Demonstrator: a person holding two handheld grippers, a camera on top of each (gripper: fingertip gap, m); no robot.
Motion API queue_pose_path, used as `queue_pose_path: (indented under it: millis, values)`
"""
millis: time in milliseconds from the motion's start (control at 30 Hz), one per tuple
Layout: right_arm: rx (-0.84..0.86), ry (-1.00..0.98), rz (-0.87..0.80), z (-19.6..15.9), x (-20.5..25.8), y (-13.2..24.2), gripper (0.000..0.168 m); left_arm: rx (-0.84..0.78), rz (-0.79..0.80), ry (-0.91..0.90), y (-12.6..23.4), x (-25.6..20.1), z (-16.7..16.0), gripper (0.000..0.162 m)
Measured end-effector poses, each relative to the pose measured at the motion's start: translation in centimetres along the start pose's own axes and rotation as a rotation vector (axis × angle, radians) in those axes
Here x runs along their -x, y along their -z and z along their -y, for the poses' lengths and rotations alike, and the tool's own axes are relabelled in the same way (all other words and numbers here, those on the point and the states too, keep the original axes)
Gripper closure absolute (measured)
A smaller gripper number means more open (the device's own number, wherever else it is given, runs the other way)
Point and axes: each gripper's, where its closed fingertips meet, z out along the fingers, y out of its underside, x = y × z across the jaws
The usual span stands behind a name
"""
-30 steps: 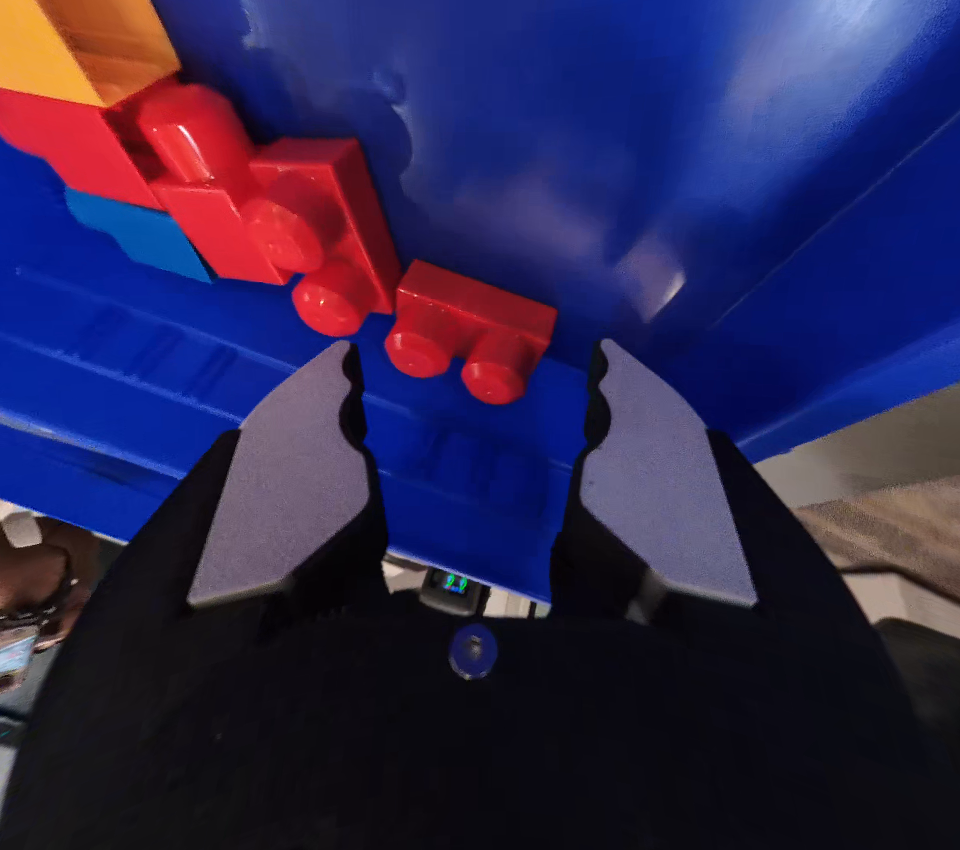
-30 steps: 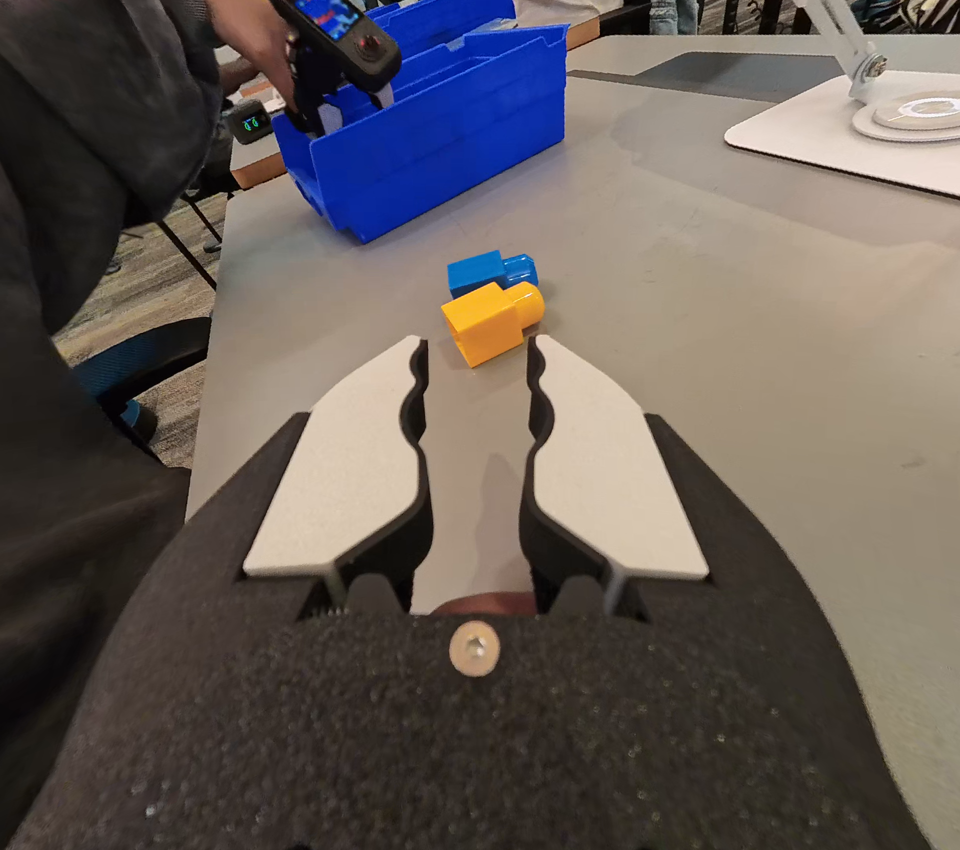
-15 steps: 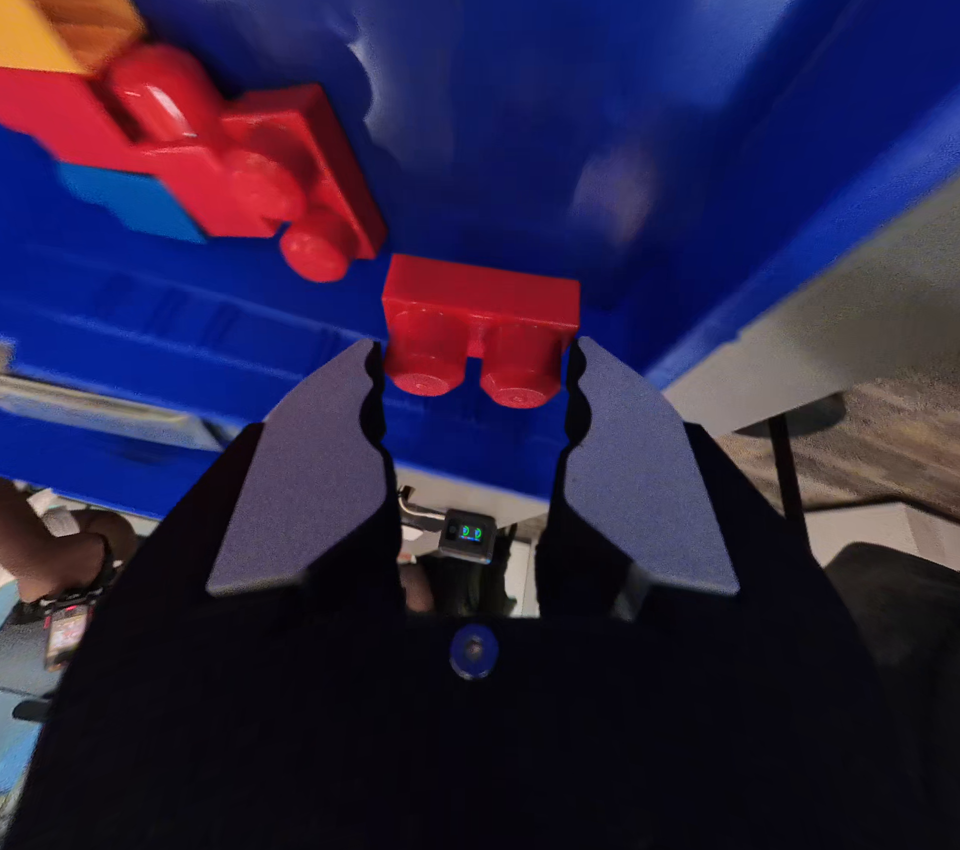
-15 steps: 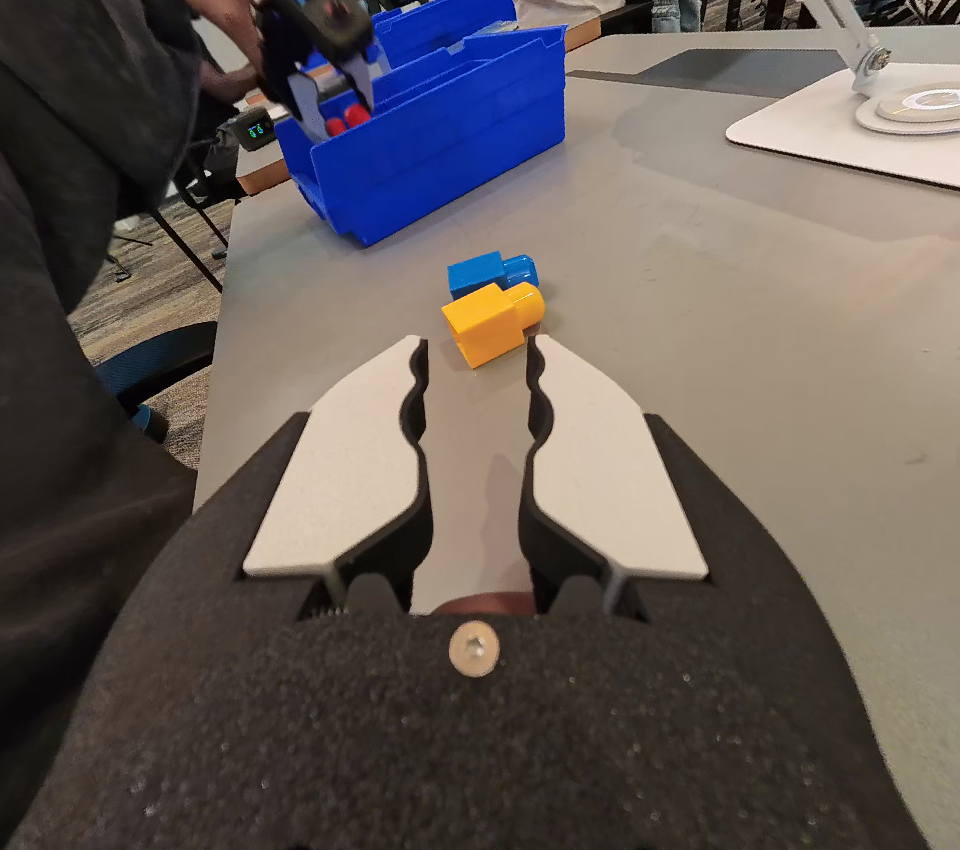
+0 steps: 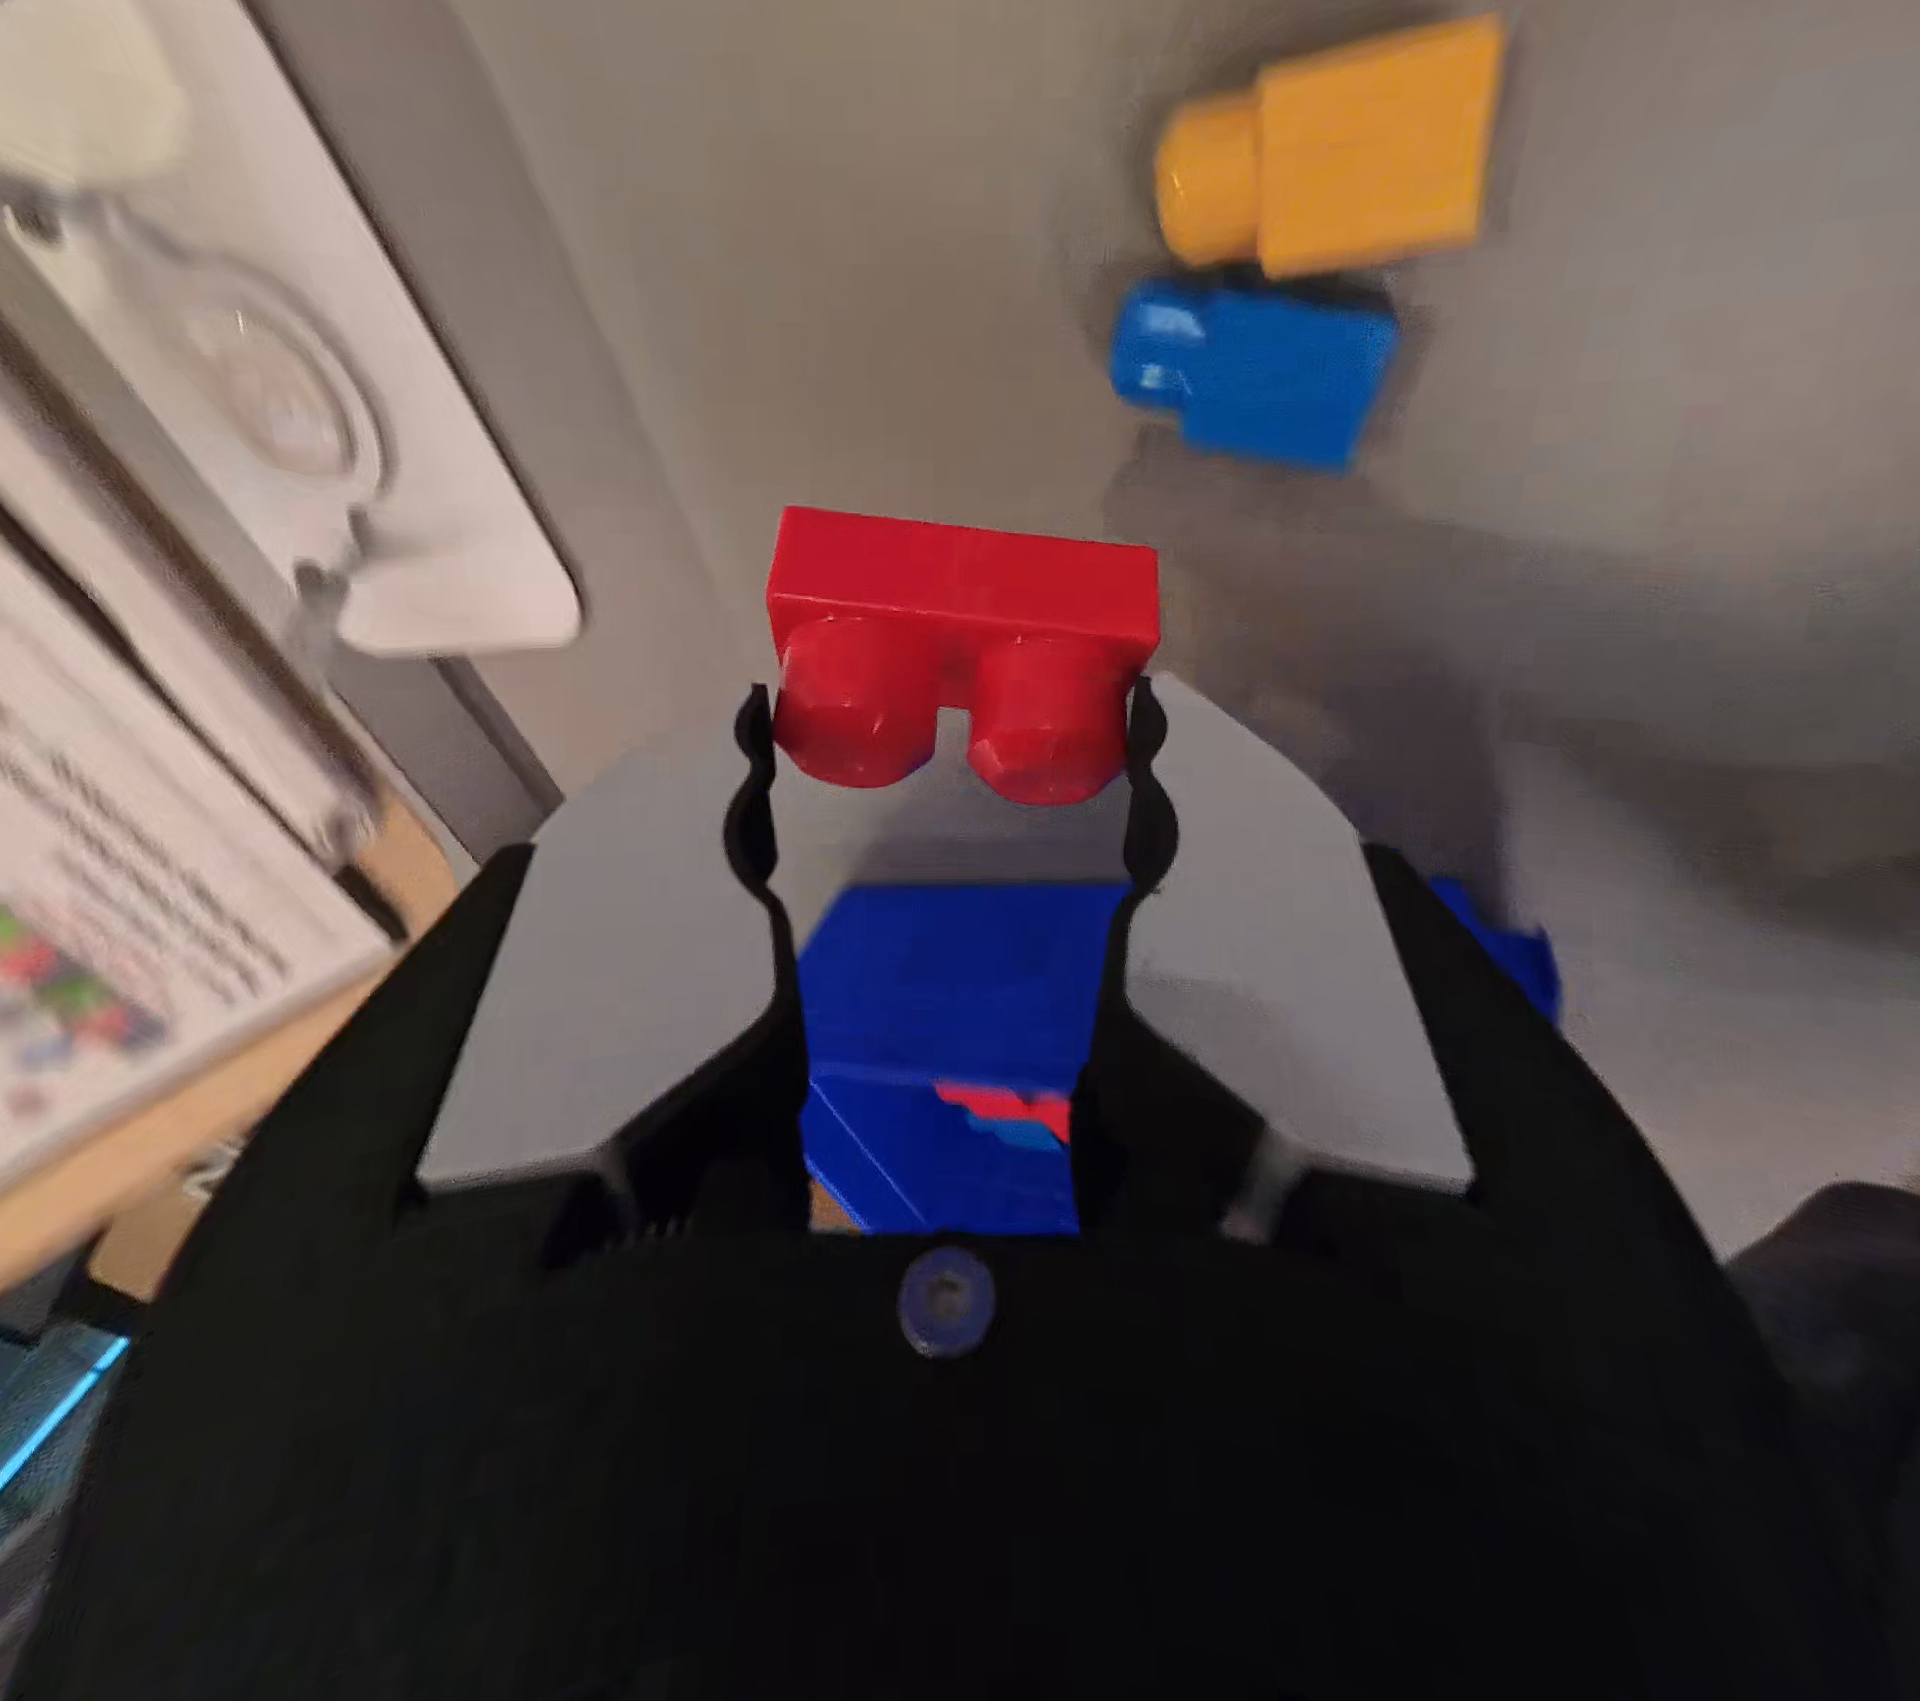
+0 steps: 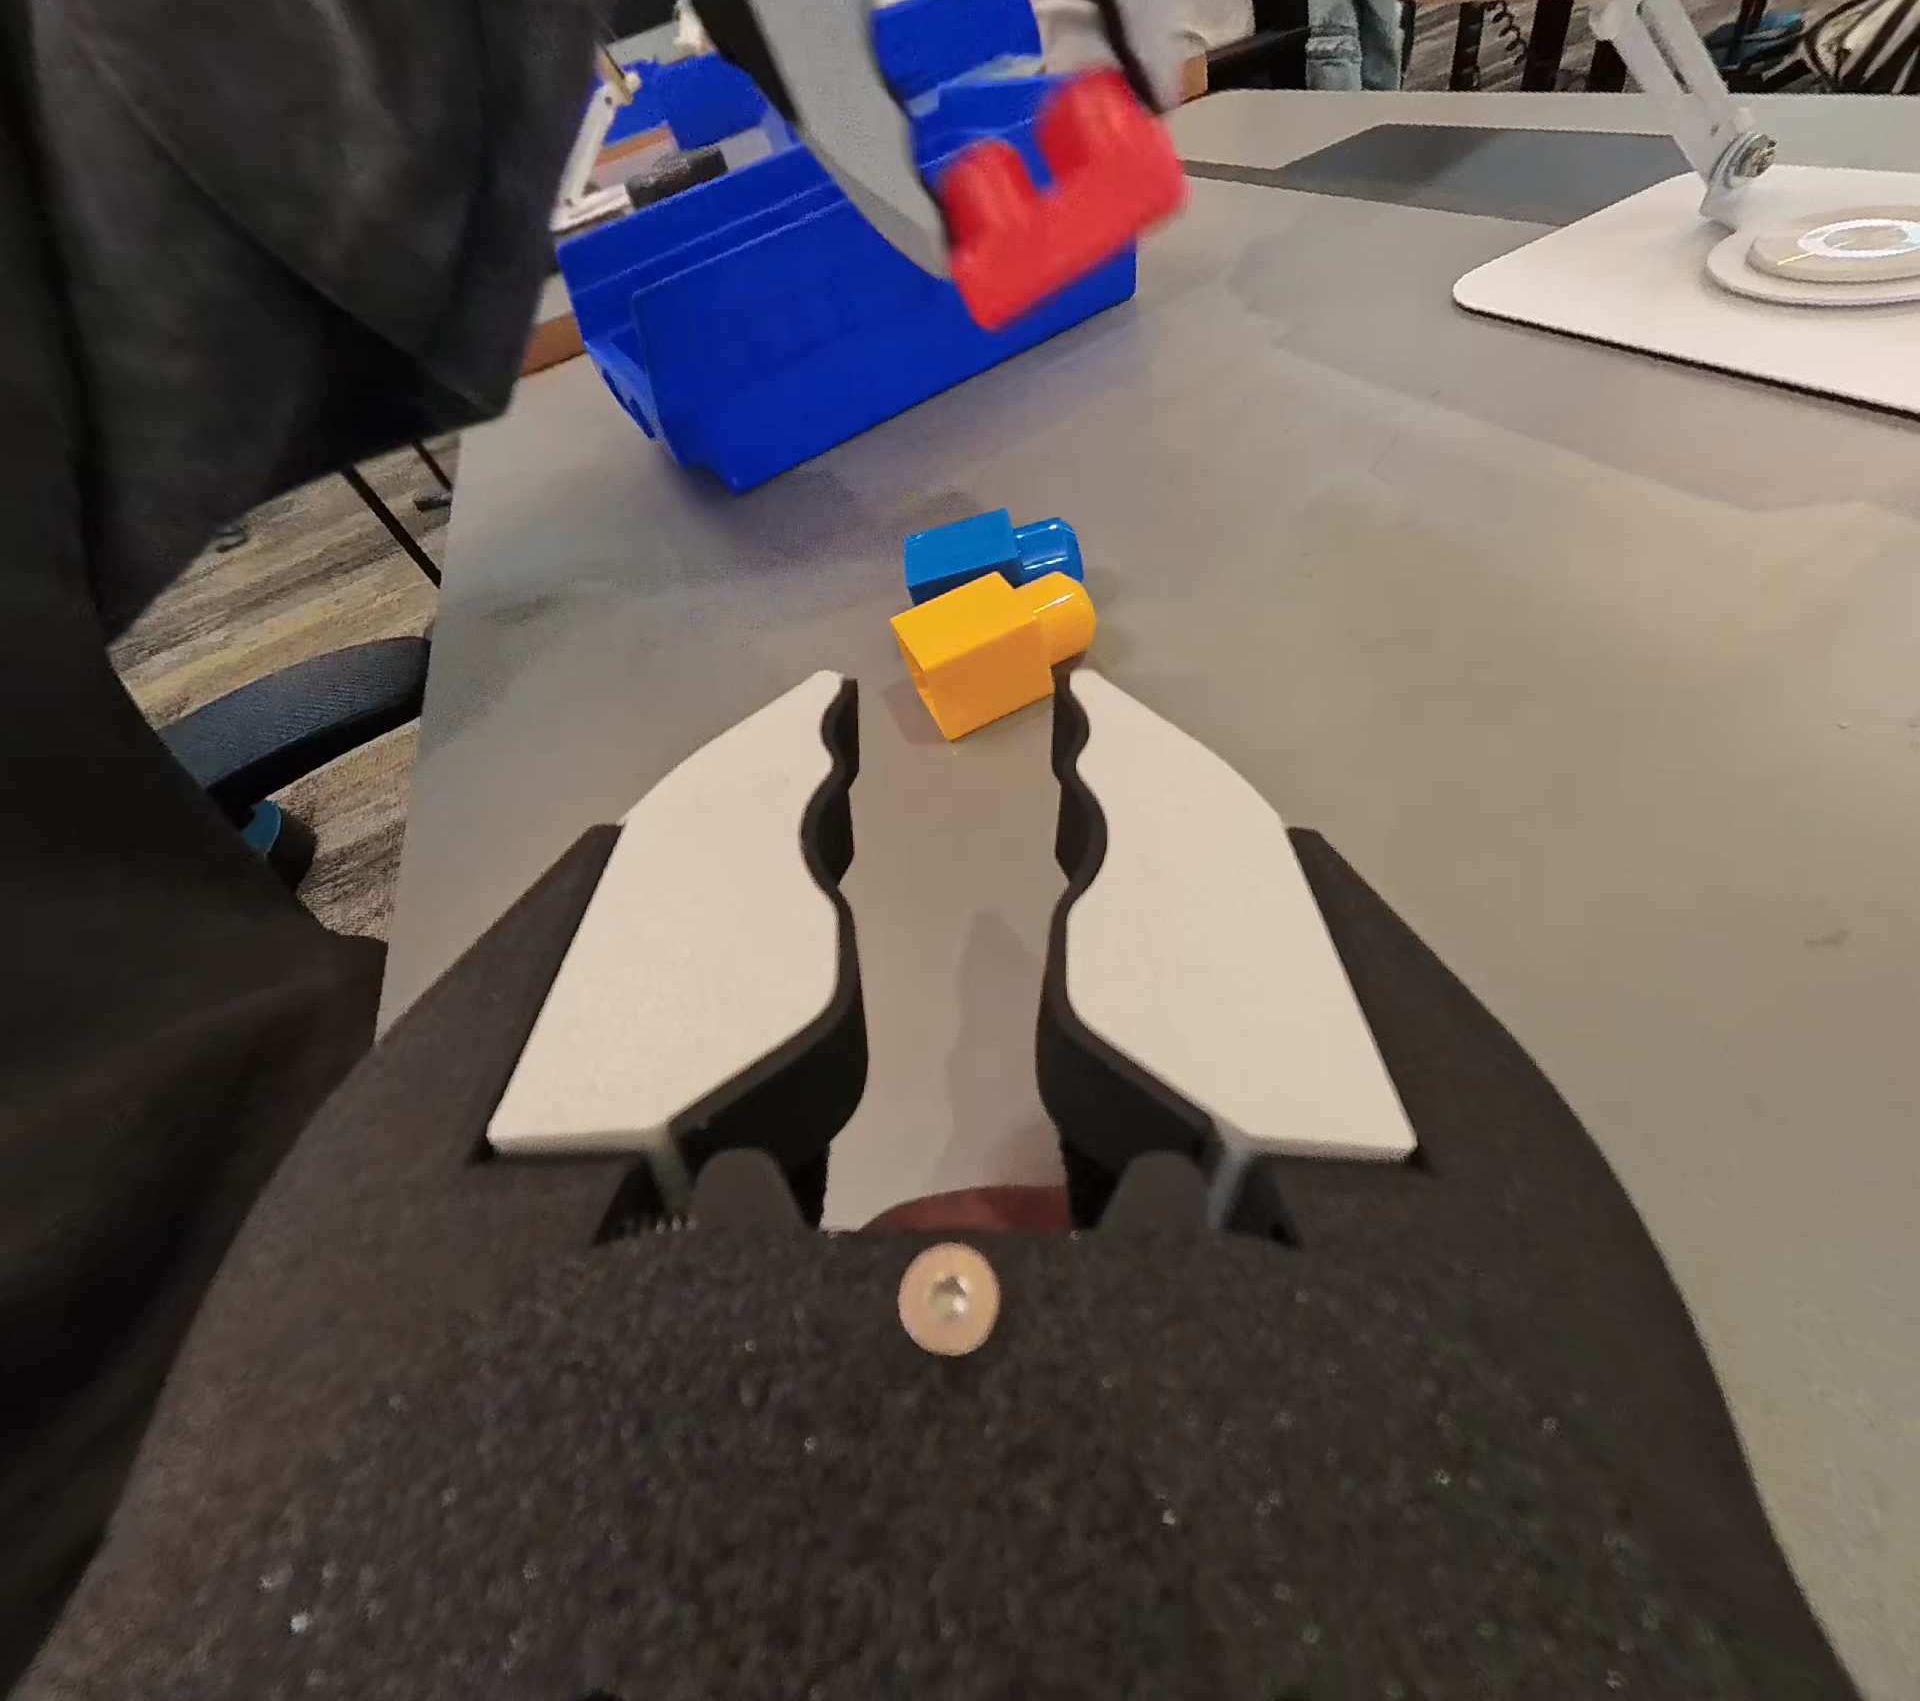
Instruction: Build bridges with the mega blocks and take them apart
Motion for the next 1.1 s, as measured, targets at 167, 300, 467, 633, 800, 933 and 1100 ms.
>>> queue_pose_path:
  millis: [167,300,467,633,800,933,1100]
  values:
    - [-0.017,0.006,0.003,0.1,0.2,0.3,0.133,0.138,-0.084,-0.036,-6.5,3.5,5.2,0.097]
    - [0.006,0.020,0.006,-0.1,0.4,0.1,0.133,0.288,-0.096,-0.014,-9.8,5.3,5.9,0.097]
    - [0.019,0.034,0.009,-0.3,0.5,-0.1,0.133,0.284,-0.144,-0.005,-10.3,5.0,6.7,0.096]
    - [0.007,0.022,0.011,-0.1,0.4,0.1,0.133,0.232,-0.075,0.076,-7.9,5.1,5.5,0.076]
    - [-0.001,0.007,0.014,-0.1,0.3,0.2,0.133,-0.085,0.118,0.417,-0.8,4.7,3.8,0.083]
    - [0.013,0.005,0.010,-0.2,0.3,0.1,0.133,-0.408,0.220,0.829,3.2,0.4,2.2,0.078]
    - [0.031,0.004,0.012,-0.4,0.3,-0.1,0.133,-0.680,0.208,1.115,2.7,-7.1,5.1,0.067]
